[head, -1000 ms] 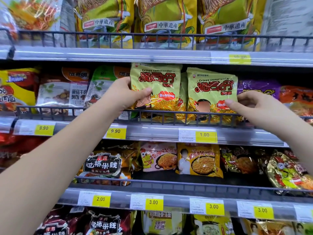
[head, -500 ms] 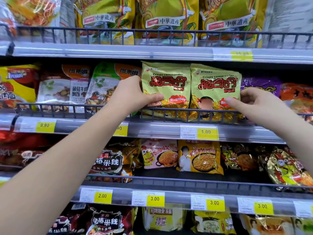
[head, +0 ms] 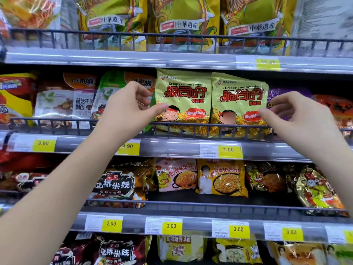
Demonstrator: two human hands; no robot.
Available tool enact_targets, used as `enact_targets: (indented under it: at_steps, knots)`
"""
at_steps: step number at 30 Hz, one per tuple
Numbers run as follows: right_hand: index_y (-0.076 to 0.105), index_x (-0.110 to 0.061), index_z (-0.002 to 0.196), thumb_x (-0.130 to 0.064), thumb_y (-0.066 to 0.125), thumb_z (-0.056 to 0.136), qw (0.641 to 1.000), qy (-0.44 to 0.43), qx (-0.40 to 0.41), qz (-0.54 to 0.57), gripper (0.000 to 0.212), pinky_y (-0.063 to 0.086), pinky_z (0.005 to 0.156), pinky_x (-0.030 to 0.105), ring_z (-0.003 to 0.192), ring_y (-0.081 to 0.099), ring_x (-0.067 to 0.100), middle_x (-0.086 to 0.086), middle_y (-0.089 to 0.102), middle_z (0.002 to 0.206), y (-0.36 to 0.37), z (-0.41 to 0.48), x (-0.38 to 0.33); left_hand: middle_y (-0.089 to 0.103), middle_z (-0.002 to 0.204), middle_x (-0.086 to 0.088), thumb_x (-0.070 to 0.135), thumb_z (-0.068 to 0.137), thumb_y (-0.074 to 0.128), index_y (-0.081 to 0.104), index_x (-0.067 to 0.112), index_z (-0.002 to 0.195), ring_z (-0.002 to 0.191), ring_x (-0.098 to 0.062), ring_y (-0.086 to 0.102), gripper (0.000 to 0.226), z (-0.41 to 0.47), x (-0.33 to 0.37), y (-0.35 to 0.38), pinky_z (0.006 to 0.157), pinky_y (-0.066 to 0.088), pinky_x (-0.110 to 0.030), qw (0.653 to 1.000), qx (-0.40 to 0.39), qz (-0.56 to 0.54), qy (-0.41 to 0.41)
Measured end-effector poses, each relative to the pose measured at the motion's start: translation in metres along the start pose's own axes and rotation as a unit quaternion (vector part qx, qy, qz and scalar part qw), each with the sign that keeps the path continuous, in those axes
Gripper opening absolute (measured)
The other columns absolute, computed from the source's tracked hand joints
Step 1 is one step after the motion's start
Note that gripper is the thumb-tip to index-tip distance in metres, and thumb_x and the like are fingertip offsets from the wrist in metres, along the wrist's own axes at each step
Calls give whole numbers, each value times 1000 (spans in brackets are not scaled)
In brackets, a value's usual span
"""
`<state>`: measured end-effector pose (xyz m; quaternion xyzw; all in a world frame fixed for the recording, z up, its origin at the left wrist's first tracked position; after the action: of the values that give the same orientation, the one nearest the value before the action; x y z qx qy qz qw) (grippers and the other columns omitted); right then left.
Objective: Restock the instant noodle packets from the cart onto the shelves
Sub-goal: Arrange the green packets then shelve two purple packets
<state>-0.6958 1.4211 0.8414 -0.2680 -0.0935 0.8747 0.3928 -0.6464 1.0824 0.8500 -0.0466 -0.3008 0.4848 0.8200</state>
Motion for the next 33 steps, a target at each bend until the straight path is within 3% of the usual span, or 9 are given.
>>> enact_targets:
  at_steps: [2,5,8,10,12,18,22,27,33]
  knots:
    - [66,-20,112,-40,73,90,998,-21,4,58,31,48,78,17,84,62,-2,-10,71,93,7,-9,-12,67,101,10,55,80,77,60,23,113,96,-6,65,49,-12,1,-3,82,51,-19,999,10,-35,8]
    - [68,-30,109,-42,76,88,986,-34,-44,159,26,55,81,23,89,67,2,-13,72,95,27,-20,-35,68,103,13,58,77,77,62,26,111,101,-3,66,49,-27,1,-8,93,55,-34,996,-3,-92,14]
    - [69,-28,110,-39,75,88,961,-43,-101,254,26,51,76,11,90,67,-1,-10,72,98,46,-30,-63,69,106,12,55,78,77,63,27,111,104,-3,67,46,-41,-4,-19,96,56,-40,992,-17,-128,7]
    - [69,-26,111,-39,75,86,940,-55,-142,306,29,53,81,12,90,67,-1,-8,72,99,60,-37,-82,70,109,10,51,80,78,63,27,114,106,-8,68,44,-51,-10,-31,97,56,-40,989,-17,-147,0]
    - [69,-26,111,-41,75,81,910,-59,-182,367,34,55,86,17,93,70,3,-4,73,101,74,-45,-100,71,111,9,51,81,79,63,27,114,108,-12,69,44,-62,-15,-46,97,56,-41,987,-7,-158,-2]
    - [69,-24,110,-36,76,76,811,-82,-283,506,37,57,84,21,95,71,10,-4,75,102,120,-78,-153,71,111,7,38,84,78,63,28,110,112,-10,67,32,-111,-29,-101,97,54,-33,990,37,-134,-30]
    - [69,-25,110,-37,77,75,748,-96,-343,559,38,58,86,25,97,72,14,-2,76,102,152,-109,-191,72,112,2,36,85,80,64,25,112,108,-13,69,33,-152,-43,-142,89,54,-24,988,77,-108,-77]
    - [69,-25,112,-39,77,75,664,-108,-425,606,41,57,93,28,104,72,17,-3,77,106,183,-168,-259,73,113,2,31,85,81,64,25,111,110,-14,69,32,-220,-53,-214,87,55,-24,982,120,-22,-147]
    - [68,-18,116,-30,77,77,572,-127,-486,649,42,57,86,19,97,73,15,0,77,105,206,-235,-356,73,114,-4,24,80,79,64,18,110,107,-14,70,34,-284,-68,-297,85,54,-20,961,183,35,-206]
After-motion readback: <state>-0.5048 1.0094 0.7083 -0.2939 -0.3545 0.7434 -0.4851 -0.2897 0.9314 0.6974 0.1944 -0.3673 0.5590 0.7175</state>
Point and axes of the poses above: each hand's wrist, its own z-axis towards the middle knuckle, its own y-axis out of the palm, x = y × z, the point moved 4 cm from there along z, towards the middle knuckle
